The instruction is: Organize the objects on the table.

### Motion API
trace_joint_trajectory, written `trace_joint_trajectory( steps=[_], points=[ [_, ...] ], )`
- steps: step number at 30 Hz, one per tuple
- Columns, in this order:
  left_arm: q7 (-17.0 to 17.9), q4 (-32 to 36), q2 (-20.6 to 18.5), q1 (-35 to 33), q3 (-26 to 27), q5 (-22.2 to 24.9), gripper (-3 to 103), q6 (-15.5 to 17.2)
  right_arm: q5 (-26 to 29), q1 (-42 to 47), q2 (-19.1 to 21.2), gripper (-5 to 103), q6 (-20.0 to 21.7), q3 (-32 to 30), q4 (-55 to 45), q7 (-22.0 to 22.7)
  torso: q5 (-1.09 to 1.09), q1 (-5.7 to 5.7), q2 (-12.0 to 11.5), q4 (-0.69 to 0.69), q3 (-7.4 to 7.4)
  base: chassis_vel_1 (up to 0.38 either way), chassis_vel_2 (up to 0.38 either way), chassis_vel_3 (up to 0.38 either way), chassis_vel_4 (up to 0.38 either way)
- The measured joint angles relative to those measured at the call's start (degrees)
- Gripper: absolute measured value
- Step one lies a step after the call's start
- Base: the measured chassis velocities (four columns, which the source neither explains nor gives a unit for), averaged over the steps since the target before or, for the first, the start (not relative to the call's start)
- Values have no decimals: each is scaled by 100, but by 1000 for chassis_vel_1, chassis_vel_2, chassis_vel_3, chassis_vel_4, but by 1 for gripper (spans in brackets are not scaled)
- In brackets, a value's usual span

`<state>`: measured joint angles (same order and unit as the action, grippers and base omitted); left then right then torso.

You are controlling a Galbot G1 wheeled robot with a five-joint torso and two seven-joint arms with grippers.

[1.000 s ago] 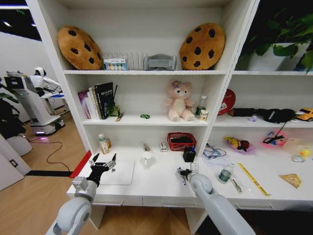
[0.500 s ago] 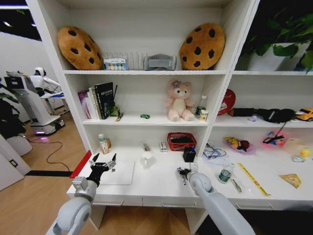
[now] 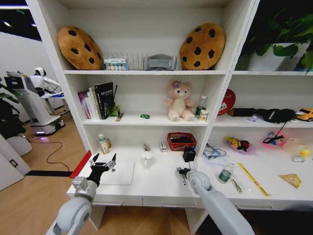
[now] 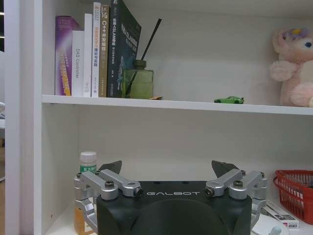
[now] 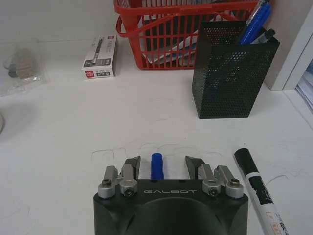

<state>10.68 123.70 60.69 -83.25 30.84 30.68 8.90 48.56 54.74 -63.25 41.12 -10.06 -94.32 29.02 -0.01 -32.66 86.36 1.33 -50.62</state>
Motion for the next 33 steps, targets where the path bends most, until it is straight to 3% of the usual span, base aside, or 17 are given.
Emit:
trace_joint_trajectory(
  steps=[7, 9, 14, 17, 21, 33],
  points=[
    [0, 0, 0, 0, 0, 0, 100, 0, 50, -9, 19, 54, 87, 10, -23, 58, 0, 0, 0, 0, 0, 0, 0, 0, 0],
    [0, 0, 0, 0, 0, 0, 100, 0, 48, -11, 23, 44, 91, 12, -23, 76, 0, 0, 0, 0, 0, 0, 0, 0, 0],
    [0, 0, 0, 0, 0, 0, 100, 0, 30, -9, 46, 33, 85, 21, -20, 78, 1, 0, 0, 0, 0, 0, 0, 0, 0],
    [0, 0, 0, 0, 0, 0, 100, 0, 24, -9, 54, 18, 80, 30, -16, 80, 1, 0, 0, 0, 0, 0, 0, 0, 0],
    [0, 0, 0, 0, 0, 0, 100, 0, 22, -7, 50, 9, 80, 48, -32, 112, 1, 0, 0, 0, 0, 0, 0, 0, 0],
    [0, 1, 0, 0, 0, 0, 100, 0, -59, 0, 33, 8, -43, 39, -96, 144, 4, 0, -1, 0, -2, 0, 0, 0, 0]
  ],
)
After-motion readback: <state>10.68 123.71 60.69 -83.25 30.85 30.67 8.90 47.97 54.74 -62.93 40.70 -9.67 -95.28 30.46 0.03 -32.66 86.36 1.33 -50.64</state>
